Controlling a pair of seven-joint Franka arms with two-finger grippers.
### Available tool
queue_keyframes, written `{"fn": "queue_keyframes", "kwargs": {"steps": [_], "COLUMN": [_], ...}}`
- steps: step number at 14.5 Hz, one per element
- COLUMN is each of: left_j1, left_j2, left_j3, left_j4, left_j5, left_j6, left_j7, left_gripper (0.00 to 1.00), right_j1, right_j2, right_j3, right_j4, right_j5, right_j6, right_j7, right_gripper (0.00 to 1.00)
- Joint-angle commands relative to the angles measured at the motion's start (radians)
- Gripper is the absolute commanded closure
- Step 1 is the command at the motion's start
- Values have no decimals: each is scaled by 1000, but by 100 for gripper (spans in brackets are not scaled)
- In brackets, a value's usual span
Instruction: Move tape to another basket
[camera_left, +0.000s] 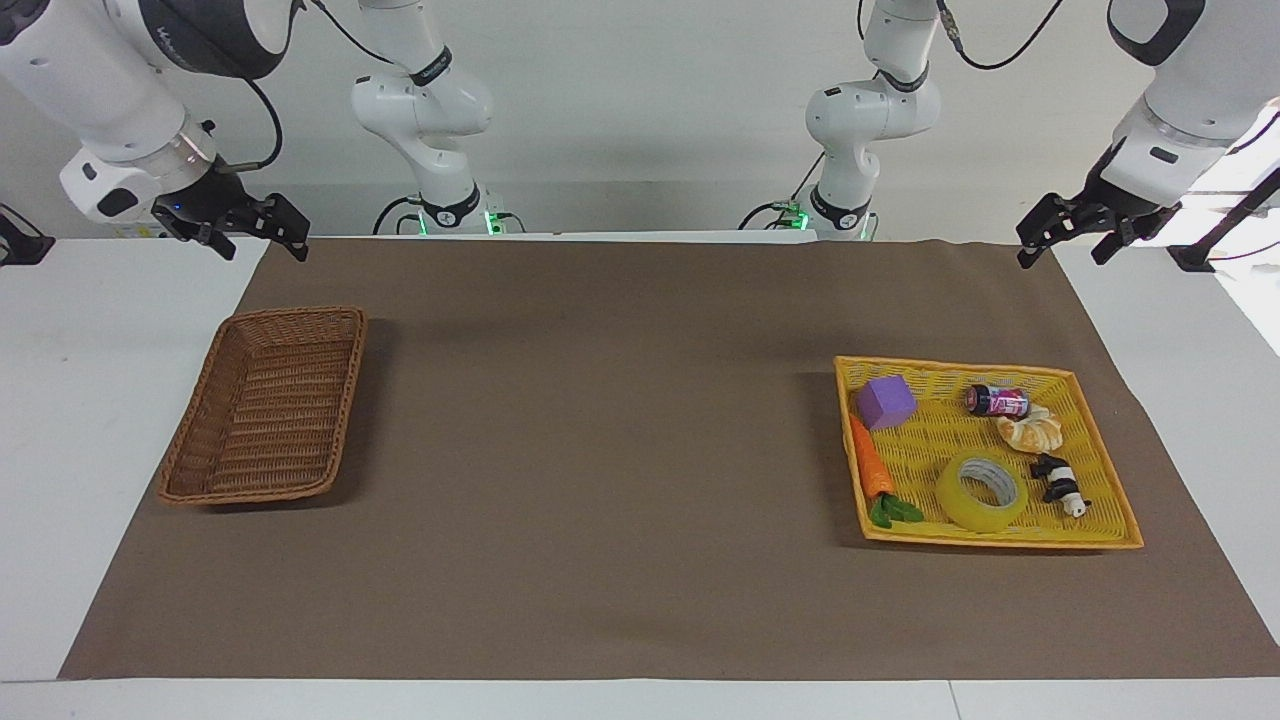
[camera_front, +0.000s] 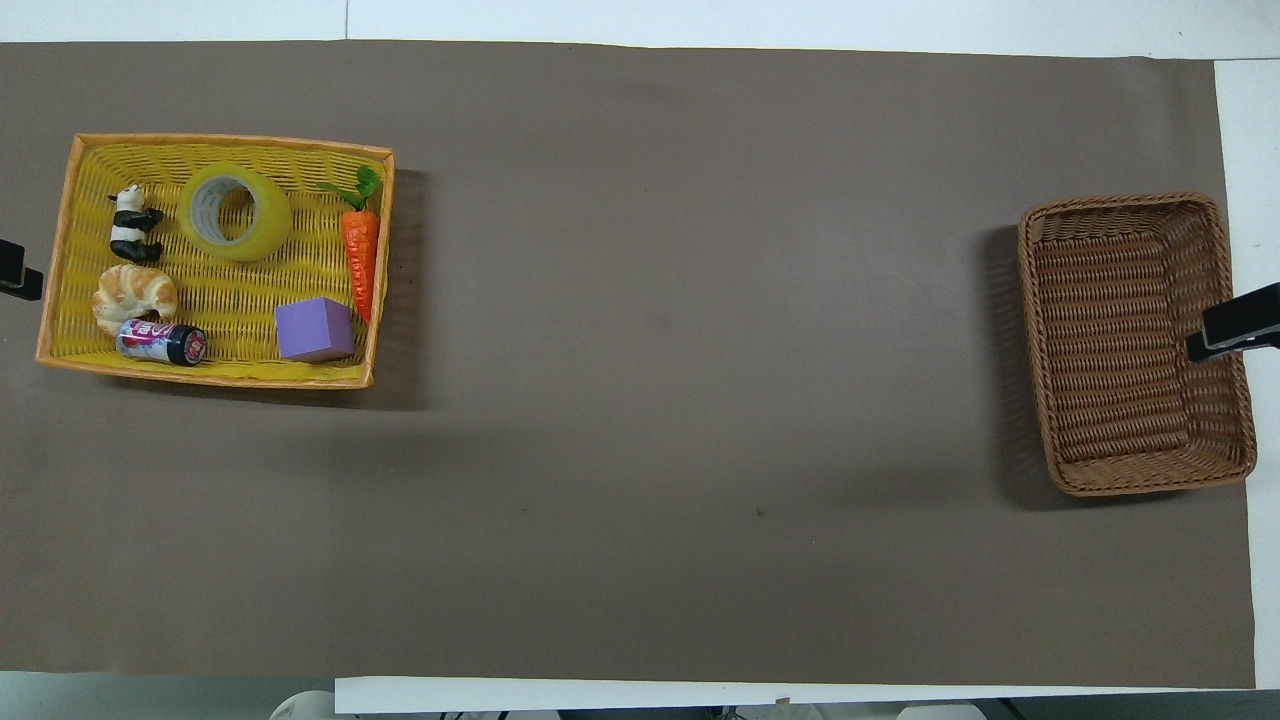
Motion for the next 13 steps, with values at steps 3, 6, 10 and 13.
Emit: {"fn": "queue_keyframes", "kwargs": {"steps": [3, 6, 10, 13], "left_j1": [-18, -5, 58, 58], "left_j2": [-38, -37, 45, 190], "left_j3": [7, 9, 13, 15], "left_j4": [-46, -60, -158, -201], "left_j5": [3, -7, -25, -14], "left_j6": [6, 67, 314, 544], "left_j7": [-1, -1, 3, -1], "left_gripper": [0, 0, 0, 3], "right_j1": [-7, -7, -7, -7], "right_j2": [-15, -15, -15, -15], "right_j3": [10, 10, 10, 10], "right_j4": [-17, -17, -17, -17], "right_j5": [-11, -11, -11, -11], "right_j6": [-2, -2, -3, -3], "right_j7": [-14, -14, -14, -14], "right_gripper": [0, 0, 0, 0]}}
